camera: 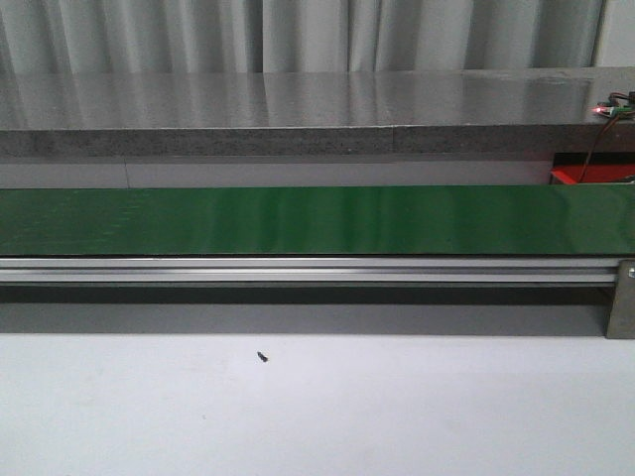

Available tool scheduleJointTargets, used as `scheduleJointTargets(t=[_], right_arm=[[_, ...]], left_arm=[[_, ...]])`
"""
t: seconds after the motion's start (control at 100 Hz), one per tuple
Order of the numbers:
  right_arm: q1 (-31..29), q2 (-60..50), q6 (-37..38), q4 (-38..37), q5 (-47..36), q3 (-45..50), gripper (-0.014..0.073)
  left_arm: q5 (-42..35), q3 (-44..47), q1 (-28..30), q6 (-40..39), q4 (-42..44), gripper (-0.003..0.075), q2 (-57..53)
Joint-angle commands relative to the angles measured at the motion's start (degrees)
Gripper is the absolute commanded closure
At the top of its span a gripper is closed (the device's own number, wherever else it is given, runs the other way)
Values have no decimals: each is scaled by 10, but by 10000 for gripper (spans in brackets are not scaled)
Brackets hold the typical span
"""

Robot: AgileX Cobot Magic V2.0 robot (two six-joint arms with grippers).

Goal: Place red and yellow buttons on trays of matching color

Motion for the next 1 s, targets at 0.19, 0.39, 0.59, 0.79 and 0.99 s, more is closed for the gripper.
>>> scheduleJointTargets(t=[0.19,0.39,0.59,0.79,0.99], right_arm=[[0,-110,1,-22,-115,80,717],[0,-180,1,-22,-138,137,717],[0,-198,1,-19,-141,140,717],[0,-198,1,-19,-143,140,717],[0,-198,1,-19,-142,140,717]], left_arm=[[-32,-16,-5,0,-17,740,1],[-32,-16,-5,0,-17,740,1],[-32,-16,-5,0,-17,740,1],[-32,-16,-5,0,-17,740,1],[-32,-16,-5,0,-17,740,1]])
